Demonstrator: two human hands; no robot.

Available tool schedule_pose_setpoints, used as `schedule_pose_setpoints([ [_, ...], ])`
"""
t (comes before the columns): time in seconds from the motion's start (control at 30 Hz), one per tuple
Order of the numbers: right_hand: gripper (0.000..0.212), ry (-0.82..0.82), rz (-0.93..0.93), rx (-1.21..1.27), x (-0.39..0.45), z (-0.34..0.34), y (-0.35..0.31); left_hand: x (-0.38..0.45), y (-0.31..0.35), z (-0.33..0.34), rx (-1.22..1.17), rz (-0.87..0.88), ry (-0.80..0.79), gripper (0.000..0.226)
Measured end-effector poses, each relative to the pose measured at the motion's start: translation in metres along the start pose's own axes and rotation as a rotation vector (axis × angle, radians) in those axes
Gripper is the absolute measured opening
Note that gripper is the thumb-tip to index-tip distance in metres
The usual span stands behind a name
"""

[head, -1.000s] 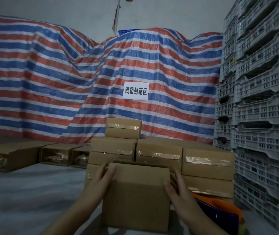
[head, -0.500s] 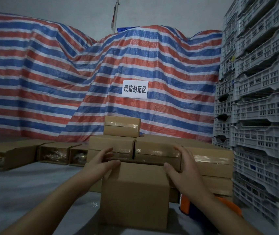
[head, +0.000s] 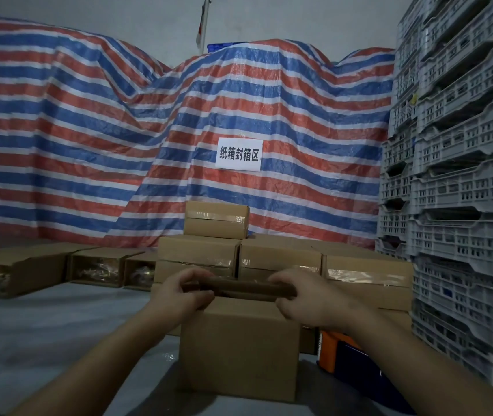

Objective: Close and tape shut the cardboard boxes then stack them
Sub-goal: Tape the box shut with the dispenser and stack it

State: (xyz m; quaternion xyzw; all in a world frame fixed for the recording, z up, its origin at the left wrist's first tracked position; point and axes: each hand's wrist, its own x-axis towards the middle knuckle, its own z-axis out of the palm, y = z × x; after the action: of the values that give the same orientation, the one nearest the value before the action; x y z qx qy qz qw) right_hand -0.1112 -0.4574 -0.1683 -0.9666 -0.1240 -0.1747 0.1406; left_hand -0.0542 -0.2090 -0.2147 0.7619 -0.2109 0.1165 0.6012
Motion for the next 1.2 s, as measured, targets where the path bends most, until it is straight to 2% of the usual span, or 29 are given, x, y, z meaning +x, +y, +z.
schedule_pose_setpoints([
  [0.07, 0.032, -0.005, -0.005, 0.043, -0.002, 0.003, 0.002, -0.001, -0.003, 0.003, -0.009, 0.007, 0.041, 0.022],
  [0.23, 0.037, -0.009, -0.022, 0.033, -0.001, 0.006, 0.005, -0.002, -0.005, 0.0, -0.027, 0.004, 0.112, 0.016],
  [0.43, 0.035, -0.053, -0.048, -0.02, -0.006, 0.001, 0.001, -0.005, -0.009, -0.02, -0.021, 0.002, -0.021, 0.025],
  [0.53, 0.033, -0.076, -0.071, -0.041, -0.005, 0.0, 0.0, -0.004, -0.009, -0.034, -0.082, -0.037, -0.028, 0.016],
  [0.6, 0.029, -0.092, -0.073, -0.041, -0.004, -0.001, 0.0, -0.004, -0.007, -0.037, -0.109, -0.117, -0.013, 0.026],
  [0.7, 0.028, -0.111, -0.07, -0.057, -0.003, -0.002, 0.001, -0.001, 0.0, -0.03, 0.0, -0.338, -0.041, 0.048],
  [0.77, 0.033, -0.131, -0.072, -0.067, -0.003, -0.002, 0.001, 0.002, 0.004, -0.024, 0.034, -0.387, -0.046, 0.043],
  [0.87, 0.035, -0.141, -0.07, -0.067, -0.003, -0.003, 0.001, 0.011, 0.009, -0.022, -0.045, -0.369, -0.056, 0.025],
  [1.03, 0.029, -0.134, -0.087, -0.074, -0.003, -0.004, 0.0, 0.018, 0.012, -0.025, -0.096, -0.458, -0.109, 0.027],
  [1.1, 0.029, -0.134, -0.085, -0.078, -0.003, -0.003, 0.0, 0.019, 0.013, -0.025, -0.092, -0.443, -0.079, 0.012],
  [1.2, 0.031, -0.138, -0.072, -0.087, -0.004, -0.002, -0.001, 0.021, 0.009, -0.023, -0.052, -0.398, -0.037, 0.015],
])
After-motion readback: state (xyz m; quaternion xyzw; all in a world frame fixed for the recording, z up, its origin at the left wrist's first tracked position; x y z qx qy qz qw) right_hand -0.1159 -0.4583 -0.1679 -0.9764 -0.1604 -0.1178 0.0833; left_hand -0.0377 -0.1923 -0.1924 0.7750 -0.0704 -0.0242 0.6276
